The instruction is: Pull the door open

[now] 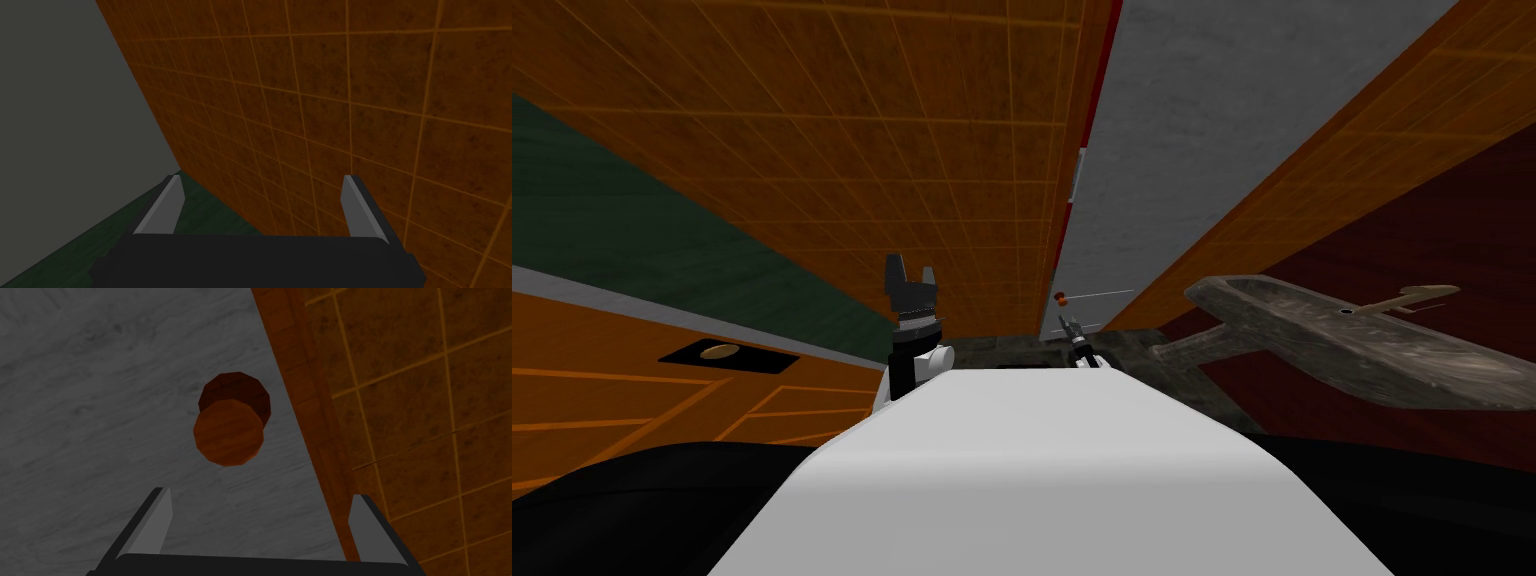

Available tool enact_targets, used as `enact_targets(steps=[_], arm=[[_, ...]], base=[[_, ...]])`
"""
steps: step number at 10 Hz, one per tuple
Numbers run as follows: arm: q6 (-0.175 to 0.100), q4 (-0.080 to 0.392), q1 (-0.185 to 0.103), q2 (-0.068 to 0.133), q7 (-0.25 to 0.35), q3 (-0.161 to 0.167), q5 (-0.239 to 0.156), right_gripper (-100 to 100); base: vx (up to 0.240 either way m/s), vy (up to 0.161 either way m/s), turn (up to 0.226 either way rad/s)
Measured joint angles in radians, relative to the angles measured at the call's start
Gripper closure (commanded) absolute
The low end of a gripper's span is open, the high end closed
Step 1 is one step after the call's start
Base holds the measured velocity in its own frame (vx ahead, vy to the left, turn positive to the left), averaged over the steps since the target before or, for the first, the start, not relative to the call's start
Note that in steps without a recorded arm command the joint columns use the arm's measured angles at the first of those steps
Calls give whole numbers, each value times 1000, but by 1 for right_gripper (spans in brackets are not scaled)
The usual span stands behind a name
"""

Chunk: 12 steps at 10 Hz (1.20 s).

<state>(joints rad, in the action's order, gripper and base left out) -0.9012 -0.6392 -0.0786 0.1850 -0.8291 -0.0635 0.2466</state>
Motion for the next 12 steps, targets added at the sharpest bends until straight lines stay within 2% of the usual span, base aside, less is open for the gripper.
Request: enact_targets(steps=[12], arm=[[46, -41, 2, -20, -313, 23, -12, -100]], base=[[-24, -29, -8]])
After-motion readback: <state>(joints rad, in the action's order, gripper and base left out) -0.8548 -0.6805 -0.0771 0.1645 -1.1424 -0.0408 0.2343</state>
